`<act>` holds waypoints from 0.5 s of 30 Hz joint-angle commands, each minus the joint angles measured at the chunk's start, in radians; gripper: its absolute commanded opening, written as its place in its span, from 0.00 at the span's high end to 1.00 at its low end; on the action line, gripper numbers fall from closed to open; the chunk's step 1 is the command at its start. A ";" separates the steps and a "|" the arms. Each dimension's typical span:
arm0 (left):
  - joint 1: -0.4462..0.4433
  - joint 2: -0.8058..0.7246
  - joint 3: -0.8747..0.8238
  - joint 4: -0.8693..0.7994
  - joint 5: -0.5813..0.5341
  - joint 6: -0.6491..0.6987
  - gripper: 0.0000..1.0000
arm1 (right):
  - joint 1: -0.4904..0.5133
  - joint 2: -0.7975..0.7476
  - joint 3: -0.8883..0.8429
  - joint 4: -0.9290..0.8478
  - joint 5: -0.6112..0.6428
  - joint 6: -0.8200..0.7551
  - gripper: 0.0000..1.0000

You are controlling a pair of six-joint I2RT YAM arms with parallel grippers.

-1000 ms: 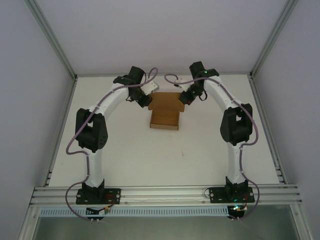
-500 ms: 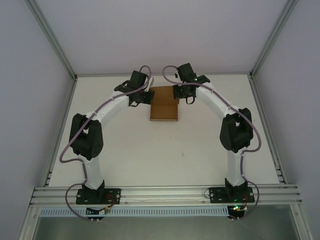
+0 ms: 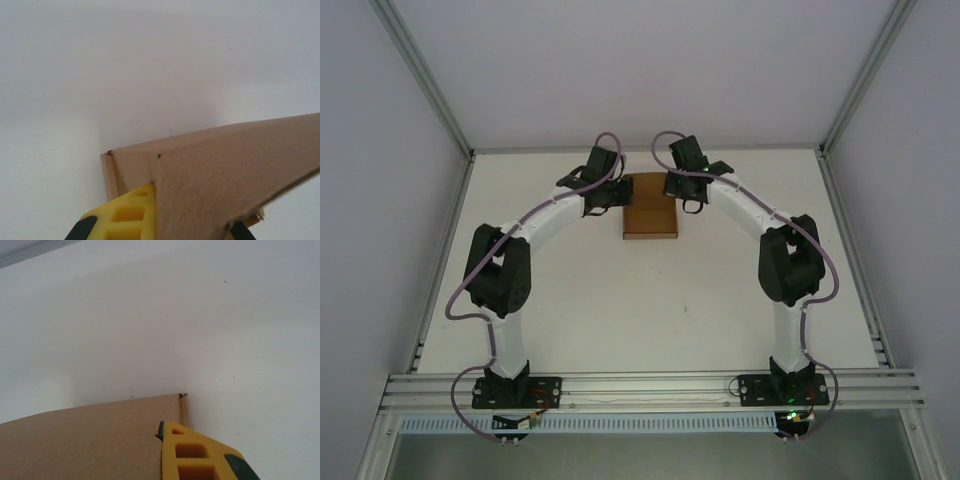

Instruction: Assemble paper box

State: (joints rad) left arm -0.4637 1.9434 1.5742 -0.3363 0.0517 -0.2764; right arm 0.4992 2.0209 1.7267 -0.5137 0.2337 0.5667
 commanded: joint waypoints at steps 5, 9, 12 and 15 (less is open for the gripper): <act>-0.051 0.029 -0.041 0.030 0.026 -0.030 1.00 | 0.033 -0.035 -0.089 0.124 -0.001 0.047 0.96; -0.071 0.015 -0.093 0.029 0.025 -0.016 1.00 | 0.041 -0.071 -0.179 0.171 0.031 0.026 0.96; -0.081 -0.003 -0.108 -0.001 -0.007 -0.002 1.00 | 0.055 -0.118 -0.275 0.253 0.065 -0.016 0.96; -0.085 -0.025 -0.135 -0.011 -0.012 0.001 1.00 | 0.068 -0.166 -0.364 0.315 0.113 -0.041 0.96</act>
State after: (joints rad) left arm -0.5171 1.9453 1.4769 -0.3012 -0.0010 -0.2764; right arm 0.5335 1.9060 1.4200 -0.2981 0.3317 0.5522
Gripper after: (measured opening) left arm 0.046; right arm 0.058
